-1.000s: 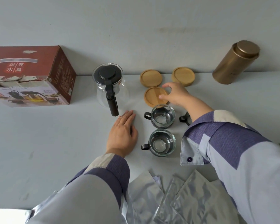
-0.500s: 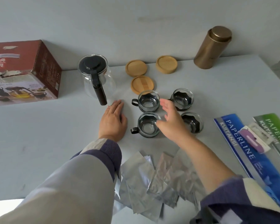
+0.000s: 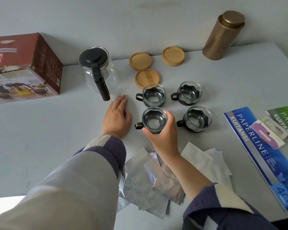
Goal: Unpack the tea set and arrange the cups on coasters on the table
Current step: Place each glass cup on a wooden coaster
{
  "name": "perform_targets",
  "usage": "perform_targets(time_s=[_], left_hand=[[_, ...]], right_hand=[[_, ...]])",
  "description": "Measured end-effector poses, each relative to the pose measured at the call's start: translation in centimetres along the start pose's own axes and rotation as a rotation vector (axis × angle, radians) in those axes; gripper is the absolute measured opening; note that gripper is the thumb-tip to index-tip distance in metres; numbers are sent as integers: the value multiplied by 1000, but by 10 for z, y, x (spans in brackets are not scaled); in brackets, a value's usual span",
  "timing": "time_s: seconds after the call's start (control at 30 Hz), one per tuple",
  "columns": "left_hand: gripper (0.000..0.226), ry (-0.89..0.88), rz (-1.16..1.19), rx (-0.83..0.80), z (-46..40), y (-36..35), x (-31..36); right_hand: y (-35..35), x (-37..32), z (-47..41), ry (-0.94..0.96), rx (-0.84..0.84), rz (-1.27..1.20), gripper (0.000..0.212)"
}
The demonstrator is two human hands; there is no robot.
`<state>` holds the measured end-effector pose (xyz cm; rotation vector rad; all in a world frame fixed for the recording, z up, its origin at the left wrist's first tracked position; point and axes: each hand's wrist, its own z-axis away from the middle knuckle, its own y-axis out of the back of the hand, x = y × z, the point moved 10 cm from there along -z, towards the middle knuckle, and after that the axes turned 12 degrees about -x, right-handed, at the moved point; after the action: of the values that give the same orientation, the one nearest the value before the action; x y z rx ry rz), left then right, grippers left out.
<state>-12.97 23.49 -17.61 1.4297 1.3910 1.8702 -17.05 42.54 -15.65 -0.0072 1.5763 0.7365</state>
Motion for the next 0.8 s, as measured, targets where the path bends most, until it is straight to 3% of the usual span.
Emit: perform_targets(time_s=[0.37, 0.6, 0.8], left_hand=[[49, 11, -2, -26, 0, 1, 0], [51, 8, -15, -32, -1, 2, 0], [52, 7, -3, -39, -3, 0, -3]], right_hand=[[15, -26, -22, 5, -175, -127, 68], [20, -77, -115, 68, -233, -50, 72], [-5, -79, -202, 51, -167, -8, 76]])
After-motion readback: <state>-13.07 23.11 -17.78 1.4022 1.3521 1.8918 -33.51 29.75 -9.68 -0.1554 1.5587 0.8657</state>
